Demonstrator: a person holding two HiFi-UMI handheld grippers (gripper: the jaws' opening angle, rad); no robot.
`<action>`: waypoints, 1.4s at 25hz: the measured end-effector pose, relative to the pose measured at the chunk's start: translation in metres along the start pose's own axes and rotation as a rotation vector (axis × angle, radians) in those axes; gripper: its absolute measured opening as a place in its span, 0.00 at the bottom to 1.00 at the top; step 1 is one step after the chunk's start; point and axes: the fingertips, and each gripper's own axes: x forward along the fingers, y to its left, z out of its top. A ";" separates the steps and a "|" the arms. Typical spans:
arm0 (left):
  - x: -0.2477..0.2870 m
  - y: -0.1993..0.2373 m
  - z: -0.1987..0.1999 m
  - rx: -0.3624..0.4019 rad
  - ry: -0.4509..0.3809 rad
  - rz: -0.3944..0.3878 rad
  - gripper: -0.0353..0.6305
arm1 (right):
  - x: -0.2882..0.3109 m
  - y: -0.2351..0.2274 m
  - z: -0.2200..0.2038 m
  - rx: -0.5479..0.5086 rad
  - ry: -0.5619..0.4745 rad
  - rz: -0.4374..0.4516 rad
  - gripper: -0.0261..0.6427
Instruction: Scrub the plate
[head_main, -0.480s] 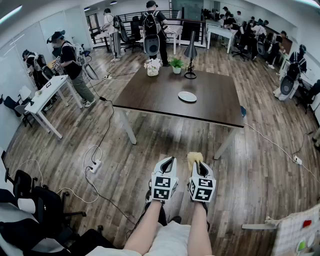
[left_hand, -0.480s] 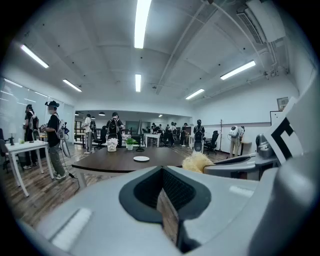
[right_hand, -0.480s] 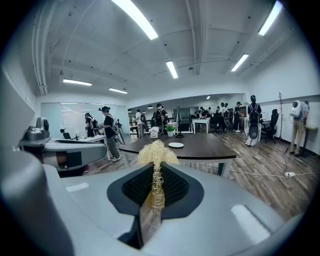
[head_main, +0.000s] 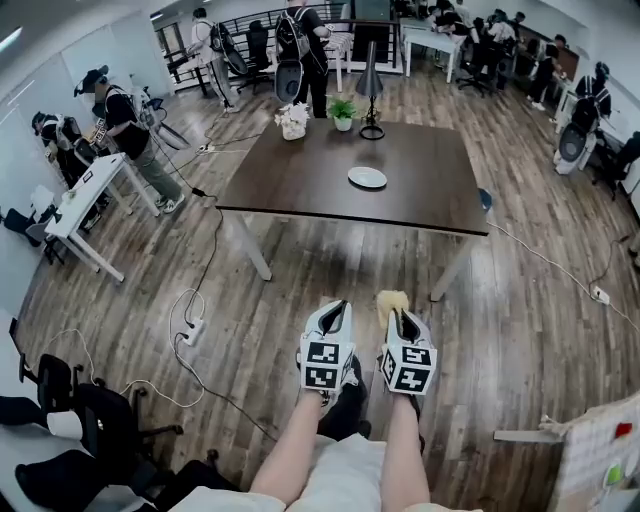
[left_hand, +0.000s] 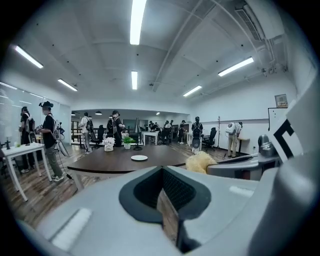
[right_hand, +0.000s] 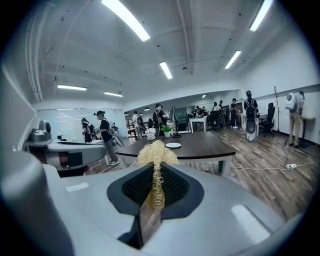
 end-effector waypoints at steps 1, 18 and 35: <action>0.005 0.001 0.000 -0.006 0.001 0.002 0.06 | 0.001 -0.002 0.002 0.003 -0.006 0.009 0.13; 0.118 0.033 0.023 -0.085 0.020 0.026 0.06 | 0.082 -0.063 0.044 0.040 -0.010 0.024 0.13; 0.286 0.041 0.078 -0.159 0.014 -0.070 0.06 | 0.187 -0.147 0.108 -0.037 0.038 -0.077 0.13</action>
